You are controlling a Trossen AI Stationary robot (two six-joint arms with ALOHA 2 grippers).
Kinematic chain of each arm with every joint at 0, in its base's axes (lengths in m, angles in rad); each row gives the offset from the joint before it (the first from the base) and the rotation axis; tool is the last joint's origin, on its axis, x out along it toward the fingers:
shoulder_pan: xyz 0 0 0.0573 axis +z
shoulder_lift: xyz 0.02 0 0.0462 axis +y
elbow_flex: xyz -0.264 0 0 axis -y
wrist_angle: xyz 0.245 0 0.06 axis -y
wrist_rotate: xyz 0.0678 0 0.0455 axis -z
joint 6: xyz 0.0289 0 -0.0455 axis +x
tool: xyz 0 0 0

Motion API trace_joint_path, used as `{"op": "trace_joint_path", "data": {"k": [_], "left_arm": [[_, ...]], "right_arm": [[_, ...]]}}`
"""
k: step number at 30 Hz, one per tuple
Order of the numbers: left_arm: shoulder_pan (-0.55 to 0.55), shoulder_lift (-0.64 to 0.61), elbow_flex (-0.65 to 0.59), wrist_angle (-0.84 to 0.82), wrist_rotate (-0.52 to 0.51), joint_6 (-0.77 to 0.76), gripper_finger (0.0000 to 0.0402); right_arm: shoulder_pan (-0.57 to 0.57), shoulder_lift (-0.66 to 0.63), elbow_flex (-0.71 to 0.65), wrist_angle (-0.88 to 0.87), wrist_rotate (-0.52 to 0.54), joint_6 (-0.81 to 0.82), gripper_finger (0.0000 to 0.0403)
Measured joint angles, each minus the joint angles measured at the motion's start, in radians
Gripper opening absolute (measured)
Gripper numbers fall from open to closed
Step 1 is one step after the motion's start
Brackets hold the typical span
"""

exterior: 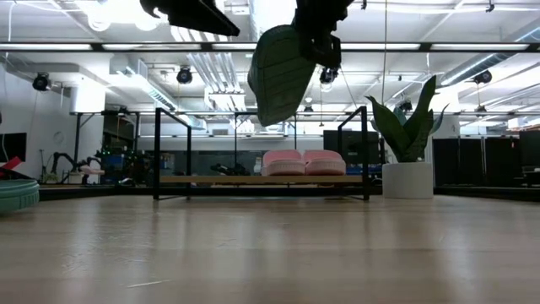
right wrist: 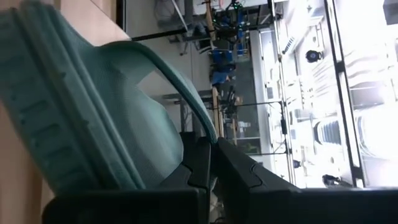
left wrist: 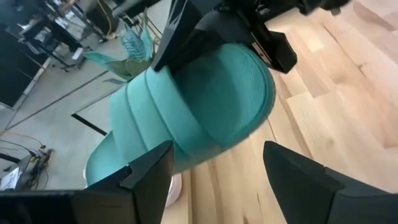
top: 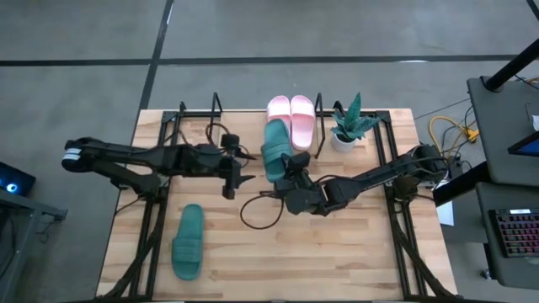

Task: Pick and place slides into the shelf
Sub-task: Put the top green slipper on the shelf

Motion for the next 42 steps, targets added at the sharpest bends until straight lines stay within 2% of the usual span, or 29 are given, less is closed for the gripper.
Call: {"op": "trace_joint_path", "data": {"k": [9,17,23,35,42], "left_arm": [[0.0,0.149,0.129,-0.059,-0.014,0.054,0.0233],[0.0,0.229,0.189,-0.052,-0.181,0.094,0.0233],[0.011,0.259,0.192,-0.046,-0.2,0.128,0.0233],[0.013,0.278,0.196,-0.044,-0.343,0.146,0.0233],[0.014,0.279,0.195,-0.049,-0.348,0.147,0.0233]], "right_arm": [[-0.005,0.0,0.0,-0.001,-0.009,-0.004,0.0008],[-0.005,0.0,-0.001,-0.002,-0.035,-0.019,0.0008],[-0.005,0.0,-0.001,-0.002,-0.052,-0.023,0.0008],[-0.006,0.0,0.001,0.003,-0.052,-0.031,0.0008],[-0.006,-0.002,0.002,0.047,-0.109,-0.047,0.0008]]}}
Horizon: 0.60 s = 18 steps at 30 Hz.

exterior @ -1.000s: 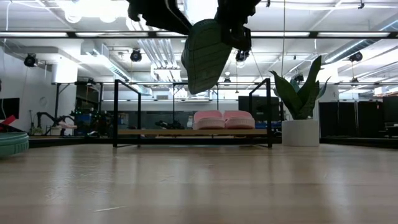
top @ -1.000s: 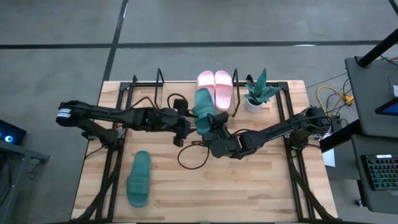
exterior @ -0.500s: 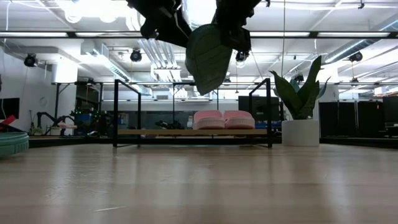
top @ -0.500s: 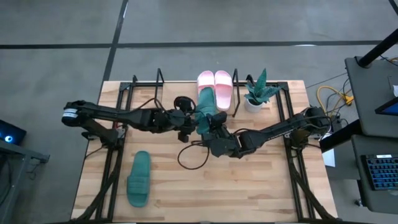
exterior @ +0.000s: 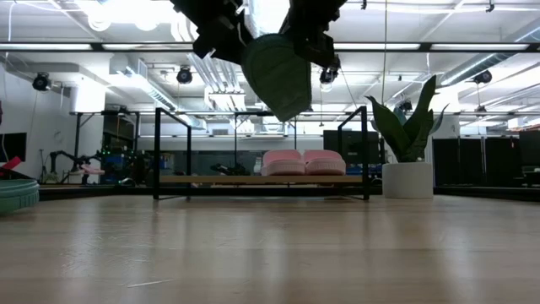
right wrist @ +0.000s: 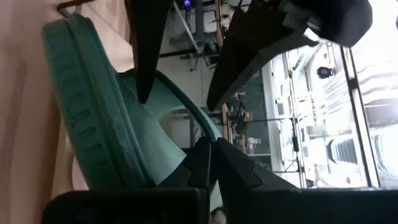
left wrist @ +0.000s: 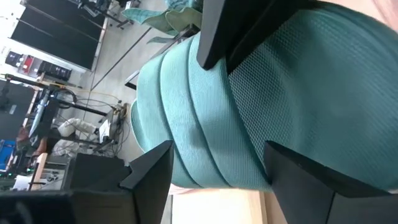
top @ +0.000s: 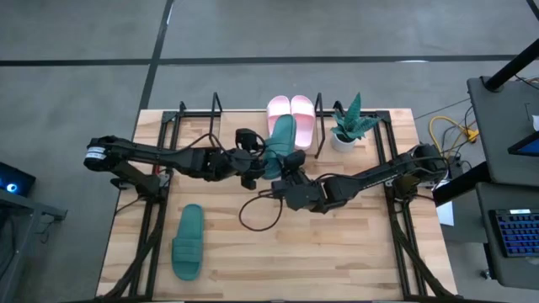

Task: Pick and place slides into the shelf
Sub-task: Put the top green slipper on the shelf

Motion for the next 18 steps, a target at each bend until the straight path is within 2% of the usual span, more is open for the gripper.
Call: {"op": "trace_joint_path", "data": {"k": [6,10,14,18], "left_arm": [[0.0,0.0,0.0,0.013,-0.01,0.0,0.0233],[0.0,0.0,0.0,0.017,-0.055,0.006,0.0225],[0.0,0.0,0.0,0.018,-0.062,0.026,0.0191],[0.0,0.0,0.0,0.017,-0.061,0.03,0.014]], "right_arm": [[0.001,0.0,0.0,0.12,-0.01,-0.093,0.0008],[0.005,0.0,0.0,0.138,-0.03,-0.111,0.0008],[0.008,0.0,0.0,0.138,-0.03,-0.107,0.0008],[0.013,0.0,0.0,0.137,-0.028,-0.11,0.0008]]}}
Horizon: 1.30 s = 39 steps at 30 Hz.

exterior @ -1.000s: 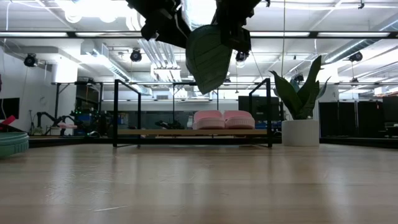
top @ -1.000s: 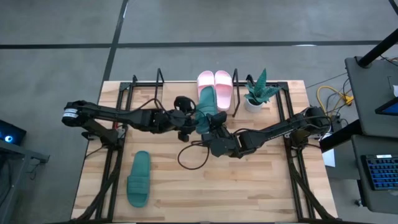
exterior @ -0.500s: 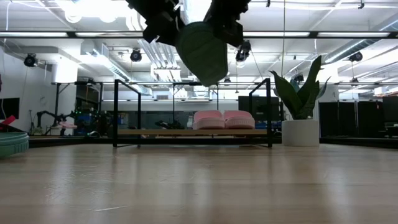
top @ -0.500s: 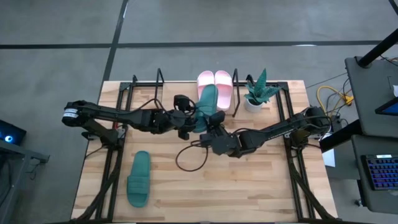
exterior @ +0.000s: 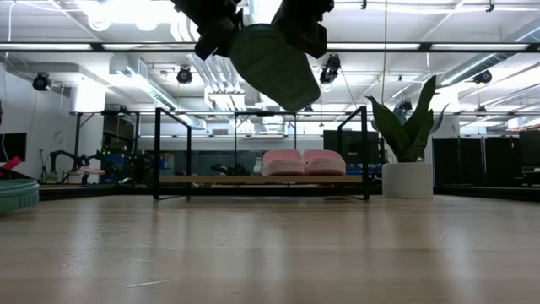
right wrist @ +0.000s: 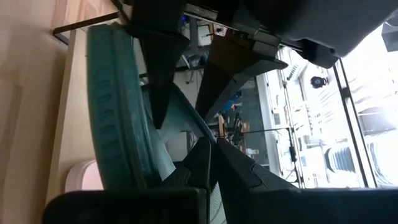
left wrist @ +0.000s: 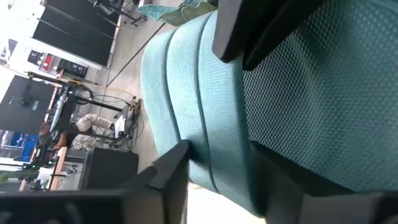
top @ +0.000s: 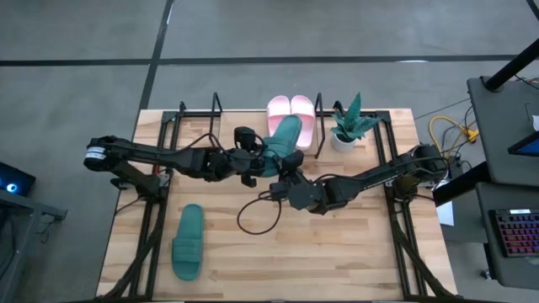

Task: Pick and place slides into the shelf
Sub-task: Put the top green slipper on the shelf

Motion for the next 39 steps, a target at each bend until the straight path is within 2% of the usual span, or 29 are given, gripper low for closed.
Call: {"op": "trace_joint_path", "data": {"k": [7,9,15,17,20,24,26,30,39], "left_arm": [[0.0,-0.001,0.0,0.007,-0.012,0.052,0.0023],[0.001,-0.001,0.0,0.006,-0.015,0.051,0.0008],[0.0,-0.005,0.001,0.01,-0.025,0.073,0.0002],[0.003,-0.013,-0.001,-0.025,-0.056,0.081,0.0002],[0.003,-0.029,-0.003,-0.073,-0.15,0.075,0.0001],[0.002,-0.057,-0.006,-0.117,-0.266,0.015,0.0001],[0.002,-0.055,-0.008,-0.132,-0.269,-0.016,0.0001],[0.001,-0.041,-0.01,-0.124,-0.328,-0.059,0.0],[0.018,0.049,-0.04,-0.114,-0.541,-0.168,0.0]], "right_arm": [[0.001,0.0,0.0,0.001,-0.004,0.01,0.0008],[0.001,-0.003,0.0,-0.001,-0.009,0.04,0.0008],[0.005,-0.025,0.0,-0.006,-0.013,0.068,0.0016],[0.011,-0.036,0.001,-0.009,0.022,0.077,0.0024],[0.019,-0.06,0.004,-0.064,0.101,0.135,0.0035],[0.029,-0.12,0.001,-0.26,0.121,0.353,0.0042],[0.032,-0.167,0.002,-0.349,0.08,0.494,0.0043],[0.031,-0.246,-0.01,-0.463,-0.083,0.709,0.0043],[0.031,-0.402,-0.134,-0.402,-0.127,0.722,0.0043]]}}
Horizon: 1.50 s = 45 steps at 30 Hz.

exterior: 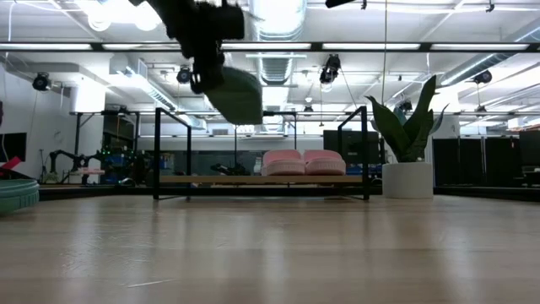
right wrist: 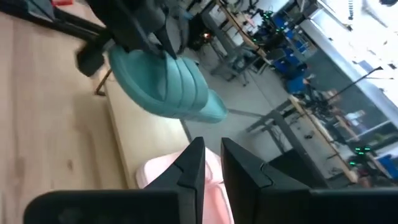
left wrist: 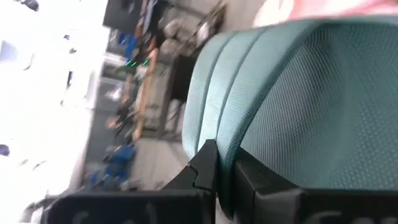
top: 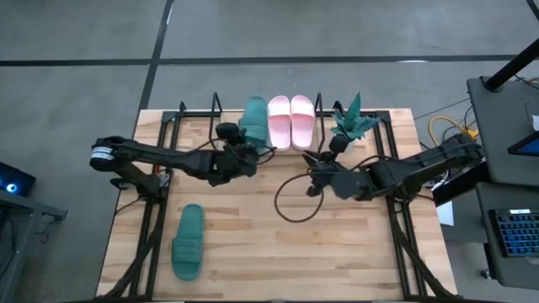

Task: Pick and place slides into the shelf
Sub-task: Put the top green slipper on the shelf

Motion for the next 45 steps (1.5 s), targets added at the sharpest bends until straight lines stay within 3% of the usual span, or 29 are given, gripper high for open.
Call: {"op": "trace_joint_path", "data": {"k": [5,10,19,26,45], "left_arm": [[0.05,0.078,-0.042,0.088,-0.044,0.001,0.0],[0.081,0.16,-0.047,0.144,-0.039,-0.001,0.0],[0.126,0.27,-0.047,0.204,-0.043,-0.004,0.0],[0.152,0.292,-0.067,0.216,-0.012,-0.054,0.0],[0.187,0.293,-0.27,0.699,0.125,0.163,0.0]], "right_arm": [[-0.001,-0.076,-0.105,0.132,-0.084,-0.033,0.0043],[-0.001,-0.127,-0.194,0.251,-0.091,-0.1,0.0043],[0.0,-0.173,-0.247,0.265,-0.089,-0.098,0.0043],[0.0,-0.174,-0.249,0.265,-0.089,-0.098,0.0043],[-0.001,-0.174,-0.249,0.265,-0.089,-0.098,0.0043]]}}
